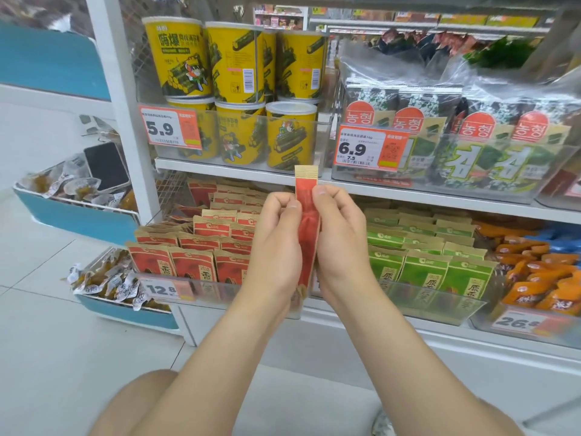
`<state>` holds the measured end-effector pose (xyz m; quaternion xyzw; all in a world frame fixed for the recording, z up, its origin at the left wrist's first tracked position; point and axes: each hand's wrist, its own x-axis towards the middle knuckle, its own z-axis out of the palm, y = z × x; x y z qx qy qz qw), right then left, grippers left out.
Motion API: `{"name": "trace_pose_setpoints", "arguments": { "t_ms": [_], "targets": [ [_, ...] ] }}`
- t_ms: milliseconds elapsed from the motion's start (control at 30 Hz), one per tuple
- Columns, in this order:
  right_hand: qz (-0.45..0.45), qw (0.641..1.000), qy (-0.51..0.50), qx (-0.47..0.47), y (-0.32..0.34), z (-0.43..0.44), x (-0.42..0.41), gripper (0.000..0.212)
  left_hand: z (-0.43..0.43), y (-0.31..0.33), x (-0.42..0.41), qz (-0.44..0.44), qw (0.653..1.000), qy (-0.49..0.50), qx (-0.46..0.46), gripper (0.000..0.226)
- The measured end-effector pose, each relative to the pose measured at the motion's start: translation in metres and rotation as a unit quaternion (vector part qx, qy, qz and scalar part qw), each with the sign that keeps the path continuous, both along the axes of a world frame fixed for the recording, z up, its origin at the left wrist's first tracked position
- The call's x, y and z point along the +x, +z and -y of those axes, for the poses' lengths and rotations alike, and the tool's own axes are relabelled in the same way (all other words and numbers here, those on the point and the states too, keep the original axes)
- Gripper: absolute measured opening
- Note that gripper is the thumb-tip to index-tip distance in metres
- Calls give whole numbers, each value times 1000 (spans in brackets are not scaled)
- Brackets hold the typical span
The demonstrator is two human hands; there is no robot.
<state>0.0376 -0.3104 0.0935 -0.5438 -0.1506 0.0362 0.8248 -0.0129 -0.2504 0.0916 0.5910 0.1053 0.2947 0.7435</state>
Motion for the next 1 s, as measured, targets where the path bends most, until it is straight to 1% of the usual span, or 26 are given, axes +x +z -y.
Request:
{"name": "trace_pose_setpoints", "arguments": {
  "t_ms": [100,200,233,300,400,467,533,600,667,800,833,1000],
  "targets": [
    [-12,1000,15,-1,-5,3,-4,20,-3,-2,-6,-17,1000,1,-1,23],
    [11,998,32,-50,-6,10,-7,22,-6,-5,-12,-20,1000,1,-6,24],
    [15,997,44,-66,-6,12,-8,19,-8,-4,-14,-20,1000,5,-14,24],
    [22,992,78,-101,-6,18,-12,11,-11,-5,-15,-15,998,28,-55,21],
    [56,974,116,-187,-12,23,-19,19,-16,-8,-16,-4,992,62,-114,24],
    [88,967,103,-215,-16,26,-24,23,-15,-8,-19,4,988,39,-147,36],
    [91,974,69,-194,-14,30,-27,23,-13,-5,-28,9,988,-1,-155,37],
    [77,985,40,-151,-10,35,-29,24,-13,-1,-35,2,994,-47,-96,26],
    [74,989,9,-127,-9,41,-28,28,-14,0,-42,-7,995,-93,-21,23],
    [77,991,-25,-111,-17,47,-27,46,-11,-3,-51,-14,985,-148,92,40],
    [82,990,-27,-111,-19,48,-27,48,-10,-3,-53,-12,982,-154,106,44],
    [93,986,-20,-135,-22,54,-33,49,-14,-4,-60,-17,979,-164,120,53]
  ]
}}
